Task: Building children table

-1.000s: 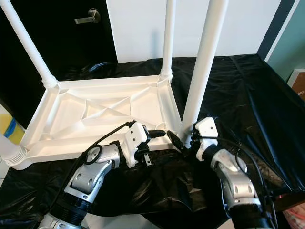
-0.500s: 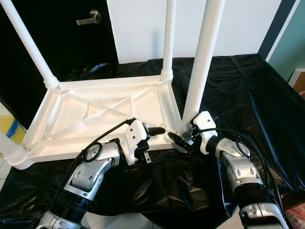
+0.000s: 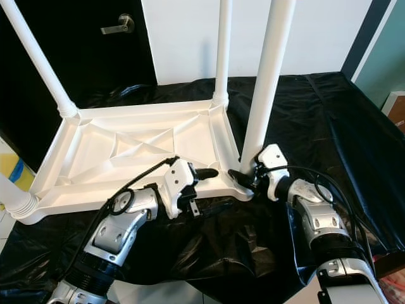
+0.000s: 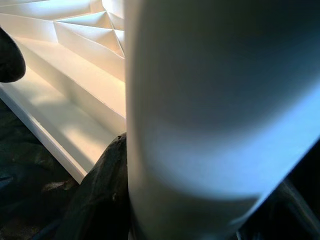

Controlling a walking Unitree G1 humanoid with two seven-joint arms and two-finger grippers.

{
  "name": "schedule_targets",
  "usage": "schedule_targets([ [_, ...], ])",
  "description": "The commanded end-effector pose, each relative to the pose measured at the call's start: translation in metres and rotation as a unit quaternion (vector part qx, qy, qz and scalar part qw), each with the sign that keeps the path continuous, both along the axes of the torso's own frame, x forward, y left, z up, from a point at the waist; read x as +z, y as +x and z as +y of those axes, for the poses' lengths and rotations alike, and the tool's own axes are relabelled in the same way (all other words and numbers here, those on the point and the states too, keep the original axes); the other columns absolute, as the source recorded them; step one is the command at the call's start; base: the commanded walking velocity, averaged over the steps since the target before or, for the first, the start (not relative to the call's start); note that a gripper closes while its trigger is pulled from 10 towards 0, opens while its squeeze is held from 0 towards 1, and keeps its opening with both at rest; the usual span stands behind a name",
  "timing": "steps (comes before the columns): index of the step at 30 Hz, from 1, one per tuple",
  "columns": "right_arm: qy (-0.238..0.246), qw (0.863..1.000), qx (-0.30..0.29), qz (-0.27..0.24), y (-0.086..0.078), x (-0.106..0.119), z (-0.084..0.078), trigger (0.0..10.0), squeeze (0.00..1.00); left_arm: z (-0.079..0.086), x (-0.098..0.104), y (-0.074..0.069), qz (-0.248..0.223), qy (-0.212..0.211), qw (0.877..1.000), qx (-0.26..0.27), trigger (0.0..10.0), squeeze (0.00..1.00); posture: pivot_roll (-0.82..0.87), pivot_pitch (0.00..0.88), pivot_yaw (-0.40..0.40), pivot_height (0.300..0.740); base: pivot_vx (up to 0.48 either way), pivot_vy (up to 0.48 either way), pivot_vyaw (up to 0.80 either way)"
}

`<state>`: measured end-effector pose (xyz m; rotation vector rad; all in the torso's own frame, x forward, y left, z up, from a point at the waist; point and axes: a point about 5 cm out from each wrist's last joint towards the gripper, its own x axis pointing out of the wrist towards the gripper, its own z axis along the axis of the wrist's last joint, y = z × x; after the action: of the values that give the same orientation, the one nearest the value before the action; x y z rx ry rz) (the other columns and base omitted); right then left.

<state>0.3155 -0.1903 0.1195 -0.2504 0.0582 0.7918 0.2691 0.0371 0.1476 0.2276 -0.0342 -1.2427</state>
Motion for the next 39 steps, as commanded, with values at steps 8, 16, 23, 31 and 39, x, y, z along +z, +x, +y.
schedule_targets([
  [8,-0.006,0.998,-0.068,0.005,-0.002,-0.011,0.005,10.0,0.0,0.002,-0.001,0.004,-0.005,-0.004,0.999,0.048,10.0,0.0,-0.13,0.0,0.009,0.74,0.0,0.0,0.0],
  [16,0.03,0.988,-0.154,0.002,-0.01,-0.018,0.022,10.0,0.0,0.001,-0.002,0.003,-0.003,-0.005,0.999,0.046,10.0,0.0,-0.13,0.0,0.009,0.74,0.0,0.0,0.0],
  [23,0.061,0.968,-0.244,0.016,-0.017,-0.023,0.032,10.0,0.0,0.0,-0.003,0.002,-0.001,-0.006,0.999,0.044,10.0,0.0,-0.13,0.0,0.005,0.74,0.0,0.0,0.0],
  [31,0.071,0.923,-0.377,-0.001,-0.03,-0.026,0.04,10.0,0.0,0.0,-0.003,0.002,-0.001,-0.006,0.999,0.044,10.0,0.0,-0.13,0.0,-0.007,0.74,0.0,0.0,0.0],
  [39,0.073,0.918,-0.39,0.007,-0.04,-0.024,0.055,10.0,0.0,-0.001,-0.003,0.001,-0.003,-0.005,0.999,0.042,10.0,0.0,-0.13,0.0,-0.01,0.74,0.0,0.0,0.0],
])
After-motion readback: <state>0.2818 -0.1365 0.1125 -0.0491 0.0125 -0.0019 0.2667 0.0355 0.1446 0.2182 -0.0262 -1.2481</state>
